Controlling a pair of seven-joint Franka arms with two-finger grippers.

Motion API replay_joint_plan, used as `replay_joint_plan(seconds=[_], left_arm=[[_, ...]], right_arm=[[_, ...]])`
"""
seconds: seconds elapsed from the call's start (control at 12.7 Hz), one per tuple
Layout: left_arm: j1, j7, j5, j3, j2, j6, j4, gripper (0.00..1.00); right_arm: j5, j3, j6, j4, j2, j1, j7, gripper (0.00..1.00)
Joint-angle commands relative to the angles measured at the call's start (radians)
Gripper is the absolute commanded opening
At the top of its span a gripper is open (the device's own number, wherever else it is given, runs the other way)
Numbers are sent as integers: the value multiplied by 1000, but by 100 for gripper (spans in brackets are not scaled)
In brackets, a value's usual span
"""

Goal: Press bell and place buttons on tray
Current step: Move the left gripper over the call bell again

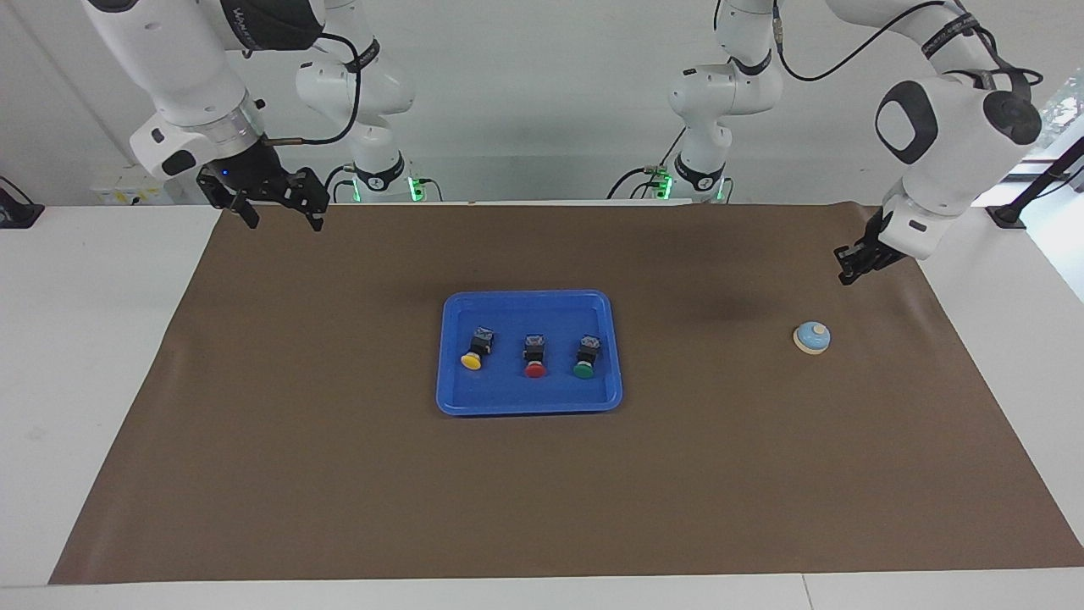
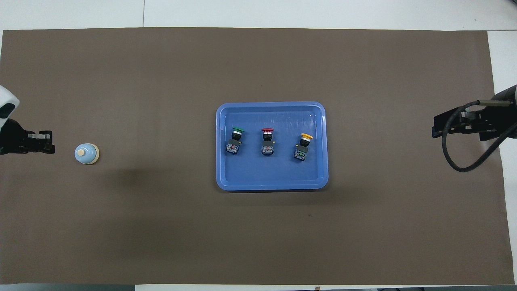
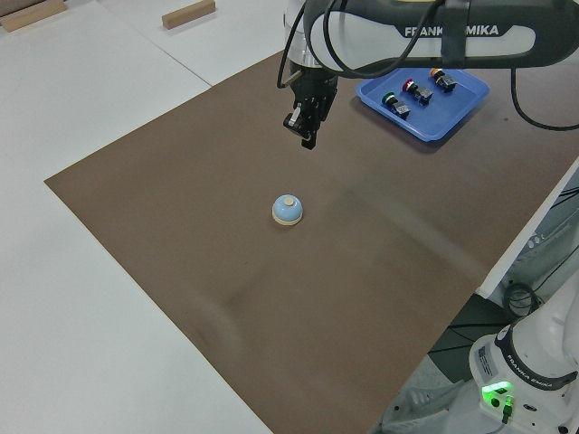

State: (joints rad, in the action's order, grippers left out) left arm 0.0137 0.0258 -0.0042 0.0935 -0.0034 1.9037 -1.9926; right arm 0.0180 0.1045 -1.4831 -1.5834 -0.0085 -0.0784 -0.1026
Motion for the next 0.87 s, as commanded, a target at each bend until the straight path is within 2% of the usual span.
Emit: replay_joint_plan(seconds=[0.0, 0.16, 0.32, 0.63, 0.79], left_arm=[[34, 29, 6, -5, 31, 177, -116, 0], [34, 29, 6, -5, 34, 250, -172, 0], [35, 31, 6, -5, 40, 259, -175, 0], [26, 29, 6, -5, 131, 346, -190, 0], [34, 31, 6, -5, 140, 374, -198, 0]], right_arm=[[-15, -6, -13, -10, -7, 0, 52, 100], [-15, -3, -13, -10, -10, 3, 54, 100], [-16, -3, -11, -12, -13, 8, 55, 100], [-13, -3, -11, -21, -19, 12, 47, 100], [-13, -3, -11, -21, -19, 8, 49, 100]])
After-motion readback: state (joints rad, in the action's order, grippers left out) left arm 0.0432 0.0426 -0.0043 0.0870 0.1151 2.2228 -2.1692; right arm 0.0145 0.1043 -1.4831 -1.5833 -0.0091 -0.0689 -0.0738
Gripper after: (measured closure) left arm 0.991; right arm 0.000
